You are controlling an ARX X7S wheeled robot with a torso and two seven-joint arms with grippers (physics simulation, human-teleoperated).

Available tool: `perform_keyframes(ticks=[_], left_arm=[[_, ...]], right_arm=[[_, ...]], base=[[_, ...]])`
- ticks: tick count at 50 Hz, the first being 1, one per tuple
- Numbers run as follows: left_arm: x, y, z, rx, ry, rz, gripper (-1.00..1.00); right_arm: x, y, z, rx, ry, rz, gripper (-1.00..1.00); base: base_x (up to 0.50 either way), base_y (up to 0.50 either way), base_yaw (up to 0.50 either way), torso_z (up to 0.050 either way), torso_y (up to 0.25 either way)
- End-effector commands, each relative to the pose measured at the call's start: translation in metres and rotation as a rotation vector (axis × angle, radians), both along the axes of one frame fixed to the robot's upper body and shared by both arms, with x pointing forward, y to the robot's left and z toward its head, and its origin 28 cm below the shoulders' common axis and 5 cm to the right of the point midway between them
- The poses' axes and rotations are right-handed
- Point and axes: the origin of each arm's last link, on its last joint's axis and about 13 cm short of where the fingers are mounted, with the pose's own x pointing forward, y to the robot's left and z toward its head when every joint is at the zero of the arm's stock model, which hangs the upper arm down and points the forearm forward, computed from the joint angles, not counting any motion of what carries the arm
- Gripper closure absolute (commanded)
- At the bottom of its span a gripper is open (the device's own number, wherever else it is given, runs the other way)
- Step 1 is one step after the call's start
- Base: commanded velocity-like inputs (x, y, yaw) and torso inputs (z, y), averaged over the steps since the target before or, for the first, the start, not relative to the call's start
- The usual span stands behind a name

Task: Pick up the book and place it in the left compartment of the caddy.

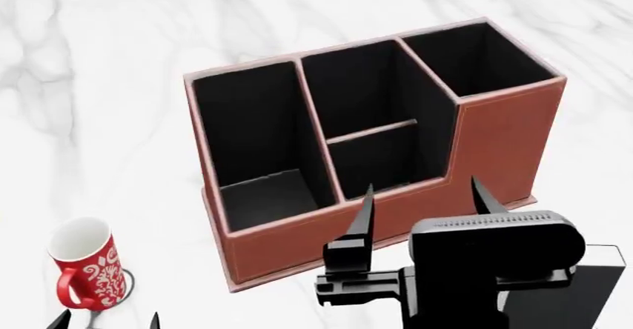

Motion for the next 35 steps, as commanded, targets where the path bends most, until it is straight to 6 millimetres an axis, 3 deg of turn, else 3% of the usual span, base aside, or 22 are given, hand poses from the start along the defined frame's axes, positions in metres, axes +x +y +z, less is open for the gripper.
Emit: perform_keyframes(ticks=[1, 8, 25, 35], left_arm=[[-0.0001, -0.0007, 0.0000, -0.001, 0.000, 0.000, -1.00], [0.0002, -0.0007, -0.0005, 0.000, 0.001, 0.000, -1.00], [-0.0003, -0.0010, -0.0007, 0.002, 0.000, -0.001, -1.00], [-0.0004, -0.0010, -0.0007, 0.002, -0.002, -0.001, -1.00]], right_arm=[[0.0011, -0.0017, 0.0098, -0.010, 0.008, -0.001, -1.00], [0.0023, -0.0019, 0.0104, -0.014, 0.001, -0.008, -1.00], [0.0023, 0.0003, 0.0090, -0.015, 0.004, 0.010, -1.00], [0.0035, 0.0014, 0.0103, -0.023, 0.016, 0.001, -1.00]], base=[[0.00, -0.50, 0.00, 0.000, 0.000], [0.00, -0.45, 0.00, 0.000, 0.000], [0.01, -0.01, 0.00, 0.000, 0.000], [0.50, -0.04, 0.00, 0.000, 0.000]])
